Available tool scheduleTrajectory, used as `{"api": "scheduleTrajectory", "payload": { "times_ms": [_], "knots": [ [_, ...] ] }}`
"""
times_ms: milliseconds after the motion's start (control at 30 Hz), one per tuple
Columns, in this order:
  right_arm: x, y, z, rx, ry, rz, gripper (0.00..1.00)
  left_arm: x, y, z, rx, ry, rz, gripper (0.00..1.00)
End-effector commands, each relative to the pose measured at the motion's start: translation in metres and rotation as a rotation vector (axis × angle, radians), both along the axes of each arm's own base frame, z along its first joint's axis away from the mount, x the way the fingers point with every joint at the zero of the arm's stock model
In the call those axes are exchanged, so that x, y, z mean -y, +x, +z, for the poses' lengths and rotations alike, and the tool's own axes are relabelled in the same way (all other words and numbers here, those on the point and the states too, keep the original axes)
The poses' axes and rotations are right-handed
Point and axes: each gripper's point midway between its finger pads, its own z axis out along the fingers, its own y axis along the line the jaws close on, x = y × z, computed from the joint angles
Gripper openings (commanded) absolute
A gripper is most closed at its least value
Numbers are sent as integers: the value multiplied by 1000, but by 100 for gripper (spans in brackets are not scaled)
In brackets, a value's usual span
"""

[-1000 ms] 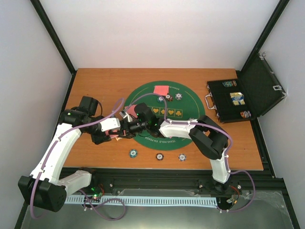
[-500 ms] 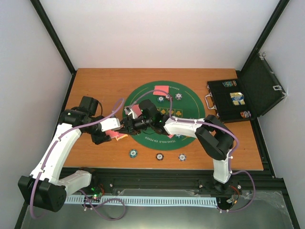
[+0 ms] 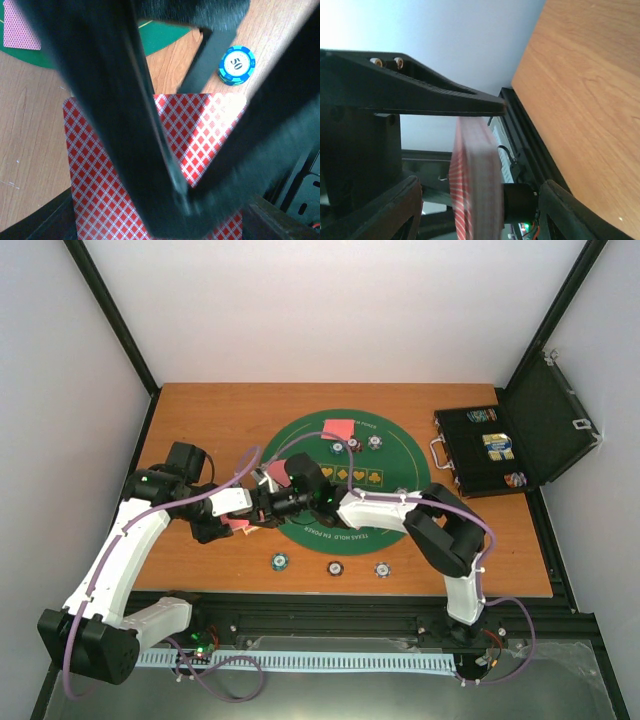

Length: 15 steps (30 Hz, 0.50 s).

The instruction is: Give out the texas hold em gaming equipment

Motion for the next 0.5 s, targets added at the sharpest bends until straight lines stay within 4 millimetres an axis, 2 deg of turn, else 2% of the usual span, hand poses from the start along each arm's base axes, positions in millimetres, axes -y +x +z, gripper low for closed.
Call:
{"api": "scheduleTrajectory", "payload": {
  "times_ms": [0, 233, 467],
  "knots": [
    [-18, -8, -1, -12, 32, 40, 64, 4, 3, 14, 40, -20, -26, 1],
    [-22, -5, -15, -45, 23, 37, 62, 3, 3, 15, 47, -17, -28, 1],
    [-2, 7, -33, -55, -45, -10, 57, 3, 2, 17, 55, -17, -31, 1]
  ]
}}
